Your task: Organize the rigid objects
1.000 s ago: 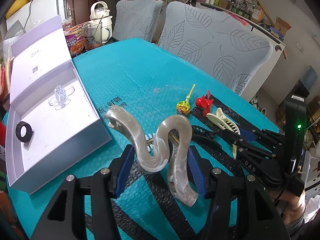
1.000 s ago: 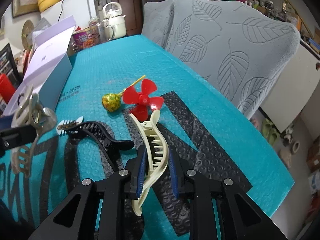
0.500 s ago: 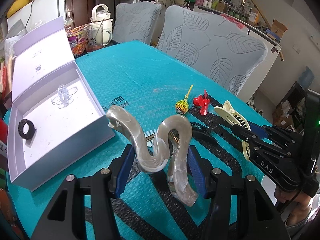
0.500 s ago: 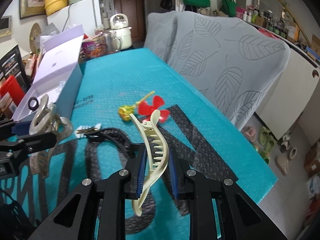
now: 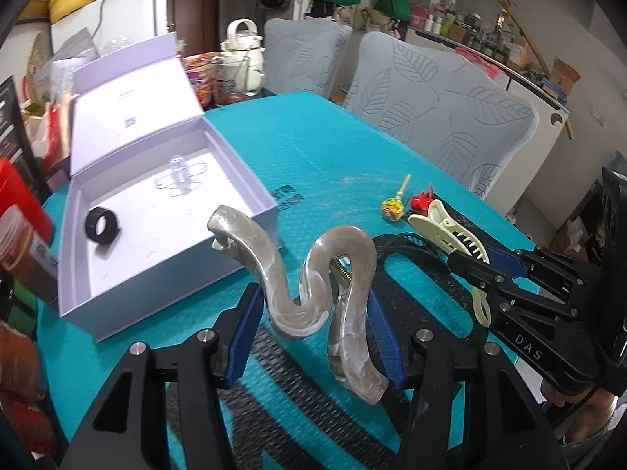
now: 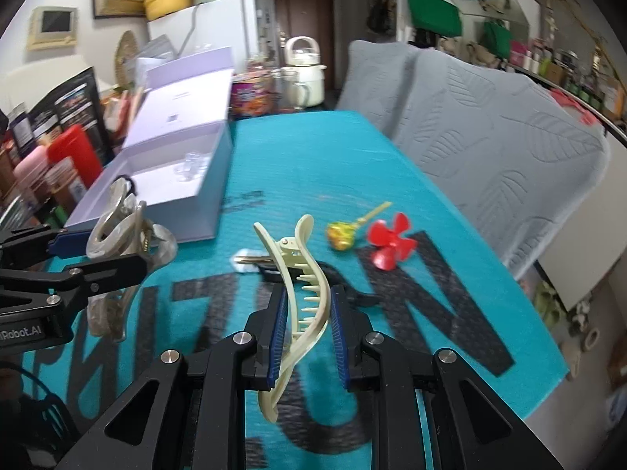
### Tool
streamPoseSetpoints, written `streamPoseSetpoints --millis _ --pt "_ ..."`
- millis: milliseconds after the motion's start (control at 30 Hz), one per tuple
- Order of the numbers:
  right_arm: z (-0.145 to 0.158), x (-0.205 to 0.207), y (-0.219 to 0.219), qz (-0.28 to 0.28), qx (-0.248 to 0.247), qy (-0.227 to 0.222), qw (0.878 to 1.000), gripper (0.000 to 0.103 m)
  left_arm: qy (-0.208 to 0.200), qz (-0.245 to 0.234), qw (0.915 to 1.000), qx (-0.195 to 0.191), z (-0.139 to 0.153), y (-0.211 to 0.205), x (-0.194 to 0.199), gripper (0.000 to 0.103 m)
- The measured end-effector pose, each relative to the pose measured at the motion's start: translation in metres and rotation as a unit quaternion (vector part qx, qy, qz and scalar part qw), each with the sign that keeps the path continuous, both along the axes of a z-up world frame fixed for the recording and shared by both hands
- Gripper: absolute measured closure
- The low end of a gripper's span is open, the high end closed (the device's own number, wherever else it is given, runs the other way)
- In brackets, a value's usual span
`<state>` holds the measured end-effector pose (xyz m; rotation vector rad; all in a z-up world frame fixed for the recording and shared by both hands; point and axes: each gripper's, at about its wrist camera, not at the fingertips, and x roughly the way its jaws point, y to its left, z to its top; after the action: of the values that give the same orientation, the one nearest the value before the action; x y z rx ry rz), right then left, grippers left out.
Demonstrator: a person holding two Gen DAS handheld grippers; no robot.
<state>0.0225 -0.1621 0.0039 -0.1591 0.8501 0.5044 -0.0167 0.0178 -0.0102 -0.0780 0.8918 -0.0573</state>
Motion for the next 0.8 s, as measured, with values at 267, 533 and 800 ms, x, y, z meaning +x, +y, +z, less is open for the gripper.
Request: streamPoseSetpoints --millis 267,533,800 --pt "0.004 -0.014 0.031 0.056 0.007 -0.002 0.998 0.082 -0.008 0.041 0.9991 0.001 0.004 0.024 -0.022 0.049" --pt "0.005 -0.025 0.059 0.103 0.011 0.001 0.995 0.082 -0.013 0.080 0.9967 0.001 0.005 0.048 -0.042 0.049" --pt "0.005 -0.035 0.087 0.146 0.014 0.005 0.989 0.082 -0.014 0.113 0.9935 0.000 0.006 0.070 -0.055 0.049"
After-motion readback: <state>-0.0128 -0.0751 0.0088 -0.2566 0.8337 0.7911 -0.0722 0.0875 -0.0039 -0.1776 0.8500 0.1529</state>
